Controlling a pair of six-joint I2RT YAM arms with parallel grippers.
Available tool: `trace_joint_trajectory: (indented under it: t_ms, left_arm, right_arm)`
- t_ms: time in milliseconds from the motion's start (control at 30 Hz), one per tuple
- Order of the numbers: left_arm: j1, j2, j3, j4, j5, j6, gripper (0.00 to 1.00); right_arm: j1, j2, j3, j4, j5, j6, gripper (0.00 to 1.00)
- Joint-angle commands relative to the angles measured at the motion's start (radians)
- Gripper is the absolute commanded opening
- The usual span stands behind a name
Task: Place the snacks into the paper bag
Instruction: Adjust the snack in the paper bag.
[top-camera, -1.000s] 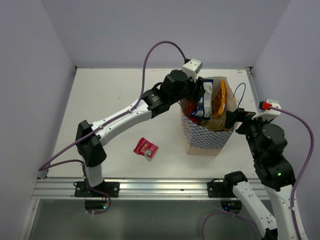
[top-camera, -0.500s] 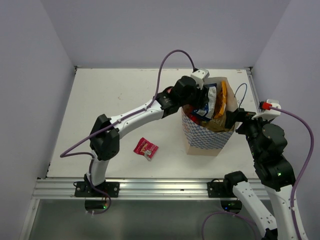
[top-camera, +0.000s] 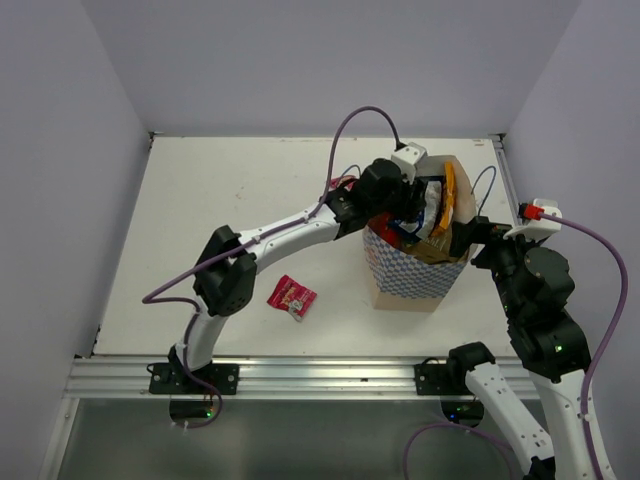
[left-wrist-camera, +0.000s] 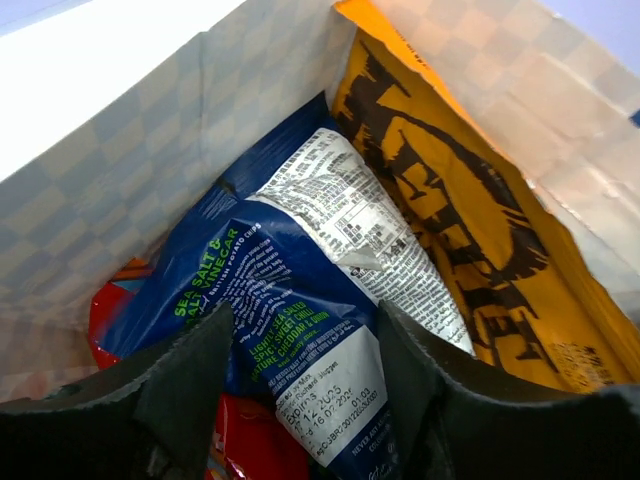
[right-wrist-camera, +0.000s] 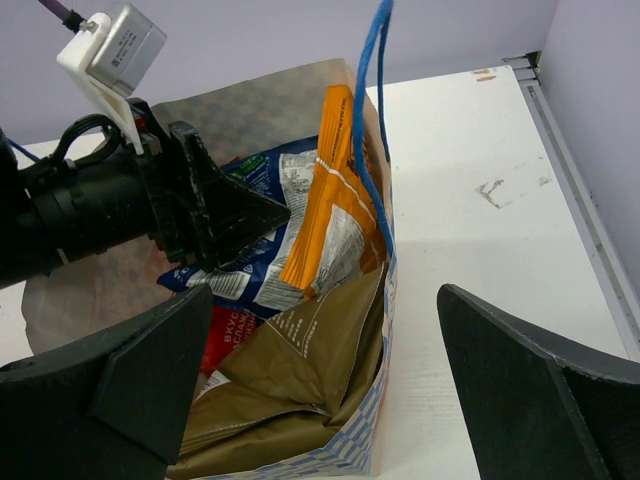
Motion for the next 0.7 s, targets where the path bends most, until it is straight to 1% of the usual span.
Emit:
trace_joint_trajectory:
  t_ms: [0, 67, 133, 167, 233, 267, 433, 500, 533, 667]
  left_arm:
    - [-0.011, 0.047, -0.001, -0.036, -0.124, 0.085, 0.67]
    - [-0.011, 0.036, 0.001, -0.036, -0.143, 0.118, 0.72]
    - [-0.011, 0.005, -0.004, -0.028, -0.120, 0.132, 0.75]
    - [-0.015, -0.043, -0.030, 0.011, -0.090, 0.134, 0.79]
    - [-0.025, -0.103, -0.067, 0.068, -0.062, 0.158, 0.81]
    - [-0.035, -0.154, -0.091, 0.127, -0.042, 0.169, 0.84]
    - [-0.051, -0.254, -0.084, 0.156, 0.018, 0.192, 0.87]
    - [-0.052, -0.275, -0.085, 0.169, 0.026, 0.191, 0.90]
    - [-0.051, -0.291, -0.081, 0.173, 0.052, 0.188, 0.92]
    - [-0.052, -0.329, -0.071, 0.176, 0.082, 0.175, 0.93]
  right_arm:
    - [0.003, 0.010, 0.020, 0.019, -0.007, -0.014, 0.98]
    - [0.004, 0.010, 0.023, 0.017, -0.007, -0.014, 0.98]
    - [0.002, 0.010, 0.024, 0.017, -0.004, -0.015, 0.98]
    - [0.003, 0.010, 0.024, 0.016, -0.003, -0.015, 0.98]
    - [0.002, 0.012, 0.024, 0.017, -0.001, -0.015, 0.99]
    - [0.002, 0.010, 0.024, 0.019, -0.004, -0.015, 0.98]
    - [0.002, 0.012, 0.023, 0.019, -0.013, -0.014, 0.98]
    - [0.003, 0.009, 0.023, 0.017, -0.010, -0.014, 0.98]
    - [0.003, 0.010, 0.023, 0.017, -0.009, -0.014, 0.98]
    - [0.003, 0.007, 0.027, 0.013, -0.007, -0.014, 0.98]
